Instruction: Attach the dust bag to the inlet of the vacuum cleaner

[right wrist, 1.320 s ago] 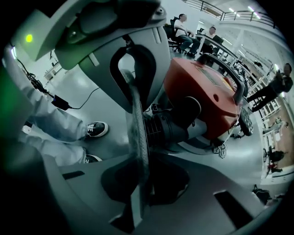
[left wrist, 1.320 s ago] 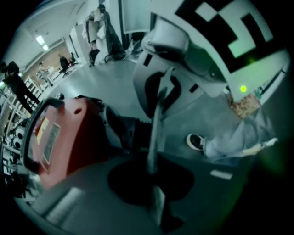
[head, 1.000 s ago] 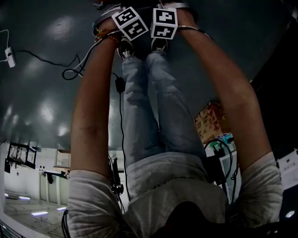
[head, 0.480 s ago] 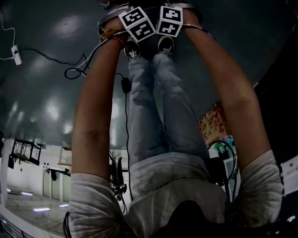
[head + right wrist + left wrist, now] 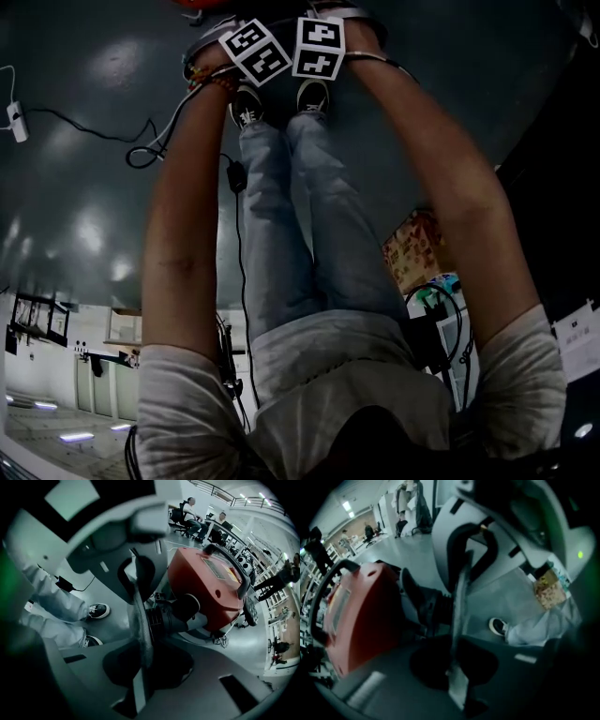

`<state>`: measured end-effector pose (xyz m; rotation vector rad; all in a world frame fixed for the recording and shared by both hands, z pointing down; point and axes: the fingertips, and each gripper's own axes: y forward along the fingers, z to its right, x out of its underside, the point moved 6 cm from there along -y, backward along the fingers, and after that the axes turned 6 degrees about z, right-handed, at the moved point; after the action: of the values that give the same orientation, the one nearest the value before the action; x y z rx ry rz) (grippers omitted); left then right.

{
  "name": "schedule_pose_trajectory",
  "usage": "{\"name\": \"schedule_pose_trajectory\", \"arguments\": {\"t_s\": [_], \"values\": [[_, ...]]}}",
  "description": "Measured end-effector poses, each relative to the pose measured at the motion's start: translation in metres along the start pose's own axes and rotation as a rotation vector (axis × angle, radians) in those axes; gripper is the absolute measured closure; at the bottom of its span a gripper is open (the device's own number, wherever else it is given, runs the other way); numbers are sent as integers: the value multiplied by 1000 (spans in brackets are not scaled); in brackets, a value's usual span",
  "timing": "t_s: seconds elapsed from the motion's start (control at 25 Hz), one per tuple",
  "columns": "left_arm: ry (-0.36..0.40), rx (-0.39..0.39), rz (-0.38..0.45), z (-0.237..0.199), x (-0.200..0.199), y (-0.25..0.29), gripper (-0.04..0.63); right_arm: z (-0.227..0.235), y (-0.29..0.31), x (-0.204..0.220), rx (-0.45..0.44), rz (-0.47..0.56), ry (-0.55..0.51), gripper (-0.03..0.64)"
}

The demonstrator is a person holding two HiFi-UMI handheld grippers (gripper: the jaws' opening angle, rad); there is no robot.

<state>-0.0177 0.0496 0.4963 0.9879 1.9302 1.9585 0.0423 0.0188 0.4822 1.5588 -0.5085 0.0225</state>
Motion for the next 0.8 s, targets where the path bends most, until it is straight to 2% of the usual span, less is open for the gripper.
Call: {"name": "schedule_pose_trajectory", "arguments": {"t_s": [0.28,0.6,0.8], "values": [[82,13,39,-3,-19,-19,569,2,13,19,-15,-14,93,580],[-4,47,1,-11,-8,3,563,0,-2,8,-6,29,23,581],[22,54,21,3,-10,-14,571,4,8,12,-28,25,29,580]]}}
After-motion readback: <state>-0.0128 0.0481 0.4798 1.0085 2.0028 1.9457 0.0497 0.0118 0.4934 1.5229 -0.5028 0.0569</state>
